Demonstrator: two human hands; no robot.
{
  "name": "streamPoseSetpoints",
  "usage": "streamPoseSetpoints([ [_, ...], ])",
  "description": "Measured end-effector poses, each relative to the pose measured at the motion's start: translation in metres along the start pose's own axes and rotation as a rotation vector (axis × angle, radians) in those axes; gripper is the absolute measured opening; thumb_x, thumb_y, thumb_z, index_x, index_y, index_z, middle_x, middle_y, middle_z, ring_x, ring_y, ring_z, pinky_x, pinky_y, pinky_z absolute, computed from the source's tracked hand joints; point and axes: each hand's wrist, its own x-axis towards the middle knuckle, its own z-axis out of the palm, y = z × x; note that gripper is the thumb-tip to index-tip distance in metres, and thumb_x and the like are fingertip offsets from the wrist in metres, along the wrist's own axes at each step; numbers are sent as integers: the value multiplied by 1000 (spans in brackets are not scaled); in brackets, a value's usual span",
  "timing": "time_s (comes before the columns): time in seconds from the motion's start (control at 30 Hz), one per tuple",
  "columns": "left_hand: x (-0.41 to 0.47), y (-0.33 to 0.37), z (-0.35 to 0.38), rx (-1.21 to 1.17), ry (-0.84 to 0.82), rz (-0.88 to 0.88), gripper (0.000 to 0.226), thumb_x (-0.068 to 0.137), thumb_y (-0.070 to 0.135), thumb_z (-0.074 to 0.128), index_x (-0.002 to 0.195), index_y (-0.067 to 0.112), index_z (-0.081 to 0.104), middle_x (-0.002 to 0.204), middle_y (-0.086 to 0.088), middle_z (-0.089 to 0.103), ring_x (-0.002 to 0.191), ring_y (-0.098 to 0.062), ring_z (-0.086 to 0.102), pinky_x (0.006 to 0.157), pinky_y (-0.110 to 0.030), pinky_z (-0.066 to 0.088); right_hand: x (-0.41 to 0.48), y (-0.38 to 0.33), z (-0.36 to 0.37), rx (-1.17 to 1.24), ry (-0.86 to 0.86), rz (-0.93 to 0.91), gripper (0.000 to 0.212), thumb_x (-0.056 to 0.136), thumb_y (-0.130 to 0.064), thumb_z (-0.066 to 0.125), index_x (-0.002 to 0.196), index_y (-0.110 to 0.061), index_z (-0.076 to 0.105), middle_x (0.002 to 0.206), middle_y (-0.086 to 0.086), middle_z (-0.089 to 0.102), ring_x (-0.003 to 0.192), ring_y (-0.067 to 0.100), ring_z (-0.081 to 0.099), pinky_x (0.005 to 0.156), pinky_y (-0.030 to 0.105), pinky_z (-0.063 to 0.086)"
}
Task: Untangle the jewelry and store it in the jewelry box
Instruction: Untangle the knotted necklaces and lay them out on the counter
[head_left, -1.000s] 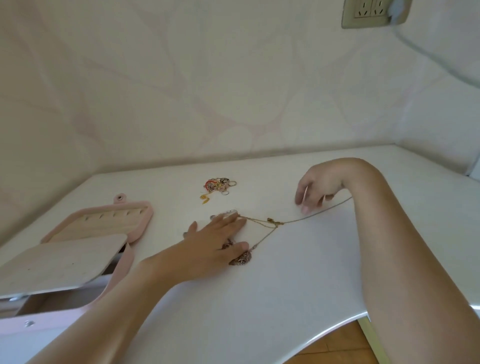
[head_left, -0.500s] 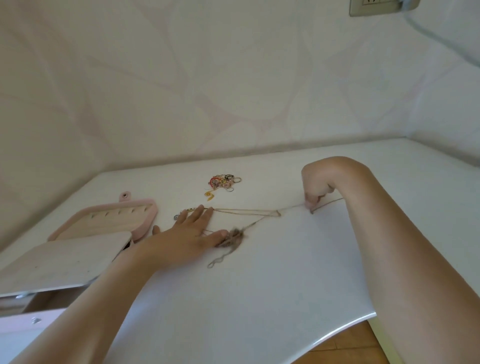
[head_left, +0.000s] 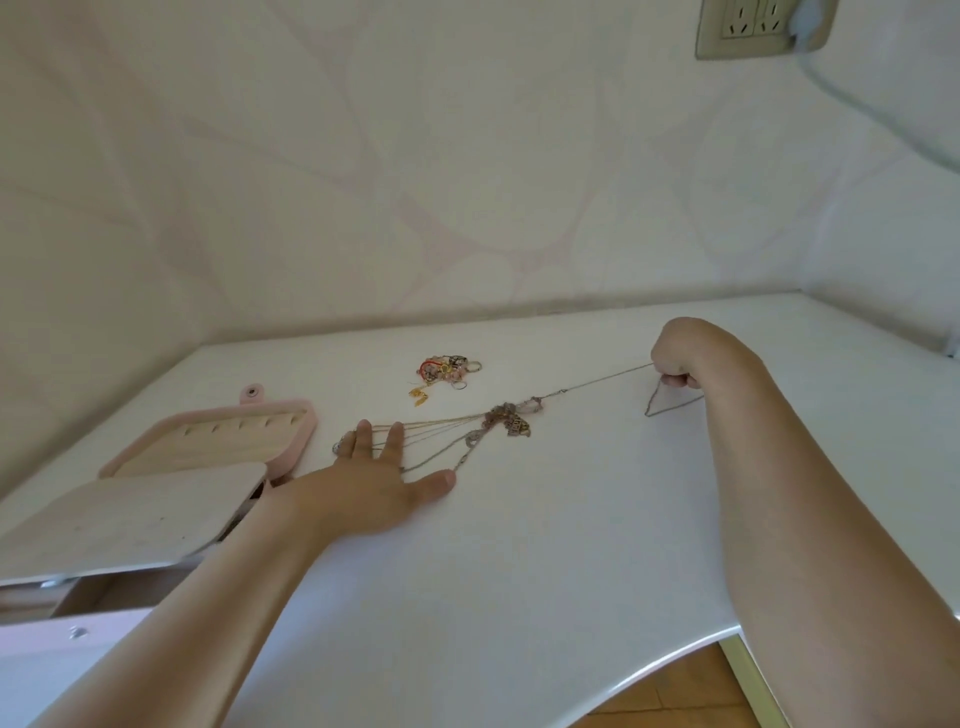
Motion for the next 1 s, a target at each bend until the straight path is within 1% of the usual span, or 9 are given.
streamPoseSetpoints([
  [0.13,-7,5,11,124,163,-65,89,83,76,14,150,22,-6,157,-19,-4,144,-37,1,114,-57,6,2,-15,12,-66,25,-169,9,88,-6,55,81,-2,58,85,10,56,76,25,55,72,27,46],
  [0.23,-1,10,9,149,364,210,83,89,67,24,151,20,-6,159,-8,-8,146,-25,-7,115,-47,-5,-1,-27,22,136,-19,-444,35,83,-12,70,117,-15,60,114,2,54,104,22,56,85,27,46],
  [0.37,12,18,14,-79,316,469,76,92,61,30,151,28,-4,159,9,-4,145,-7,-6,117,-35,-4,-15,-47,34,197,-117,-726,14,83,-19,72,95,-23,67,99,-6,60,84,10,55,61,18,38],
  [0.5,19,22,19,-143,309,519,53,91,60,36,141,44,29,154,11,23,144,-12,15,117,-42,9,-16,-56,37,69,-150,-787,6,88,-17,64,84,-23,64,79,-12,60,79,11,55,68,22,43],
  [0.57,17,22,13,-300,404,558,25,89,53,49,104,36,59,129,12,51,123,-9,45,102,-21,30,-20,-58,37,25,-108,-802,6,91,-20,58,86,-21,60,83,-8,60,80,12,54,71,24,43],
  [0.63,14,22,8,-411,447,509,34,87,50,55,74,22,67,102,16,58,92,3,55,77,-7,35,-27,-61,35,196,-136,-835,7,95,-19,53,89,-19,56,84,-8,59,78,10,54,70,22,42],
  [0.77,9,24,5,-585,495,382,43,87,48,57,56,20,64,60,10,63,51,-2,51,52,-16,36,-42,-65,29,517,-289,-964,15,95,-9,54,86,-21,56,80,-4,65,78,10,57,76,27,41],
  [0.9,10,24,-2,-878,531,319,24,78,40,72,88,19,66,92,13,68,81,3,63,59,-9,42,-58,-72,31,614,-439,-1061,18,91,4,55,88,-13,59,88,-1,60,63,9,58,62,16,45],
  [1.0,7,24,-2,-1077,390,403,18,79,24,74,94,17,67,85,4,73,76,1,66,59,-5,44,-66,-79,32,616,-423,-1111,19,88,4,59,84,-14,59,85,-6,61,56,2,48,53,15,37],
])
